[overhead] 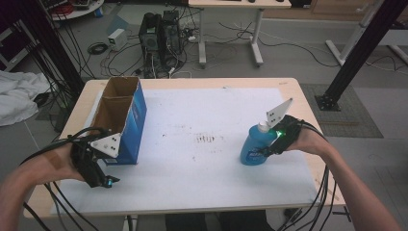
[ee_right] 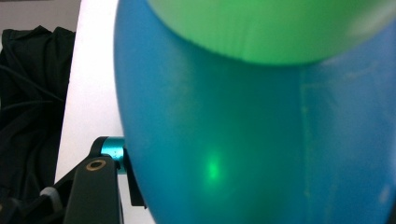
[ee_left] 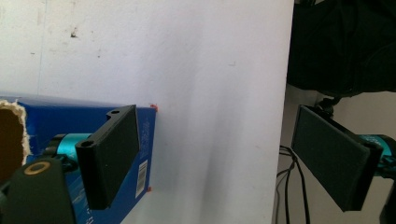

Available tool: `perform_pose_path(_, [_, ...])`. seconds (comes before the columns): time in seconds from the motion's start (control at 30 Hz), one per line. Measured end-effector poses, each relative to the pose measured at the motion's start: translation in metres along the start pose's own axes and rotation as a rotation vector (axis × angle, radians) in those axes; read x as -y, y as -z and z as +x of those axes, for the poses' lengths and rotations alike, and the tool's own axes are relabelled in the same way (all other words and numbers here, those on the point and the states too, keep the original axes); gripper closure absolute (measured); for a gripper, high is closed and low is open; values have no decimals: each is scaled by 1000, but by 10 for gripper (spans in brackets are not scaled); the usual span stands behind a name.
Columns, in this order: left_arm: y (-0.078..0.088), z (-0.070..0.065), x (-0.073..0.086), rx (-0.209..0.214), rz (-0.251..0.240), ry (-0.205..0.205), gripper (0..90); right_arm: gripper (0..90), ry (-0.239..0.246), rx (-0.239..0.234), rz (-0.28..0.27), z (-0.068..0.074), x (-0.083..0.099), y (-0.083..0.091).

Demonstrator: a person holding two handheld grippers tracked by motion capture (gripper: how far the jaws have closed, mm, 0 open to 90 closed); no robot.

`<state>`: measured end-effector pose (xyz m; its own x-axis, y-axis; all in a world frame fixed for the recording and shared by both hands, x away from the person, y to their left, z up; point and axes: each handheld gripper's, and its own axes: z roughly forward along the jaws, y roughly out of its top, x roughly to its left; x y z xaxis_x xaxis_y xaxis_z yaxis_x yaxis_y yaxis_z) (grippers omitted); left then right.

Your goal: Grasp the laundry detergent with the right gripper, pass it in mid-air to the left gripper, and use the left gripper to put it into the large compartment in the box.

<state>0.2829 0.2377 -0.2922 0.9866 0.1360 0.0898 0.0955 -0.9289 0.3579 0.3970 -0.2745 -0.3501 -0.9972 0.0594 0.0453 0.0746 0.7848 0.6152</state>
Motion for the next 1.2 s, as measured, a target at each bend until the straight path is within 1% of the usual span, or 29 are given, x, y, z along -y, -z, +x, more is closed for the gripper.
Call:
perform_pose_path(0.13, [0,0,0,0,0,1,155,367,3,-2,-6,-1,1,0])
perform_pose_path(0.2, [-1,0,0,-2,-5,5,155,386,7,8,-15,-1,1,0])
perform_pose_path(0.27, [0,0,-1,-3,-4,-1,155,399,-3,8,-18,-1,2,1])
perform_pose_path(0.37, [0,0,-1,-2,1,-6,155,409,-1,1,-25,-2,3,1])
perform_pose_path(0.47, [0,0,-1,-3,-4,-2,155,421,3,0,-34,-3,4,1])
perform_pose_path(0.5, [0,0,-1,-5,-8,-5,155,428,4,-6,-50,-4,6,1])
perform_pose_path(0.53, [0,0,-1,-5,-8,-5,155,428,4,-6,-50,-4,6,1])
perform_pose_path(0.57, [1,0,-2,-4,-9,-5,155,432,5,-3,-62,-4,7,1])
perform_pose_path(0.6, [1,0,-2,-4,-8,-4,155,436,13,-7,-61,-5,7,2])
perform_pose_path(0.67, [1,0,-2,-5,-7,-1,155,438,7,-5,-65,-5,7,1])
perform_pose_path(0.7, [0,-1,-2,-5,-10,2,155,441,15,1,-73,-5,7,1])
perform_pose_path(0.73, [0,0,-2,-5,-9,-5,155,445,13,1,-71,-4,8,1])
perform_pose_path(0.87, [0,0,-3,-9,-11,-5,155,454,11,7,-81,-3,8,1])
perform_pose_path(0.93, [0,0,-3,-10,-14,-3,155,456,11,4,-72,-3,8,2])
perform_pose_path(1.0, [0,0,-4,-10,-20,0,155,459,4,7,-77,-2,8,1])
perform_pose_path(1.03, [1,1,-4,-6,-35,11,155,462,-2,9,-68,-1,8,2])
perform_pose_path(1.1, [3,2,-5,-6,-50,16,155,462,-14,13,-71,-1,7,1])
perform_pose_path(1.13, [4,2,-6,-7,-59,28,155,463,-9,21,-74,-1,6,1])
perform_pose_path(1.2, [6,3,-7,-9,-63,28,155,464,-10,24,-75,-1,6,1])
